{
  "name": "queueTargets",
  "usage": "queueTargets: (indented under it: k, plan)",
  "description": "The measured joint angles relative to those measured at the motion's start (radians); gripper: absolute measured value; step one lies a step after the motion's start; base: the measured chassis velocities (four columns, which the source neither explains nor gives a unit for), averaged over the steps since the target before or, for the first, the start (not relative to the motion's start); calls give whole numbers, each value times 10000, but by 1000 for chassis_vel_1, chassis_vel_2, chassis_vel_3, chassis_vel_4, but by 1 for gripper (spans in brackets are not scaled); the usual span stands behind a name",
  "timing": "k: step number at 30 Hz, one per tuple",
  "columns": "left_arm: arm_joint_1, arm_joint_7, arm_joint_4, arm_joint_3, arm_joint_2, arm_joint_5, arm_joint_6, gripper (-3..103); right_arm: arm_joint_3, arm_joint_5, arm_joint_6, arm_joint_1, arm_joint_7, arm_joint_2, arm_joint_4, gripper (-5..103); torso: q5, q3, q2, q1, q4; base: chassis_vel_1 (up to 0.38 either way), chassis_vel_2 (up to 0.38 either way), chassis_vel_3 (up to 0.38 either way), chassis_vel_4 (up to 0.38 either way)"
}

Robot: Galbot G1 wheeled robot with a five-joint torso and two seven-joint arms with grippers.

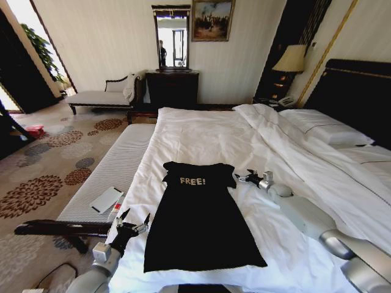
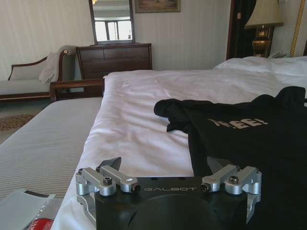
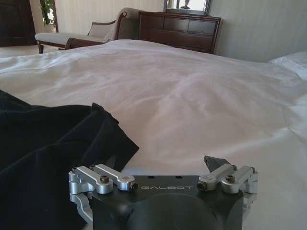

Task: Fold the clothes on the bed.

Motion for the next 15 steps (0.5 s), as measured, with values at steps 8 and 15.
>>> queueTargets:
  k: [8,15]
  plan:
    - [-104,79,218,53,-43,-24,-66,100,-254,268,-368,102,328,5,989,100,0,0,0,0,-2,0,0,0,0]
    - [-145,114,213,47,-37,-91,-68,100,-826,-190,-453,150,476,216,1395,100,2,-1,0,0,1,0,0,0,0]
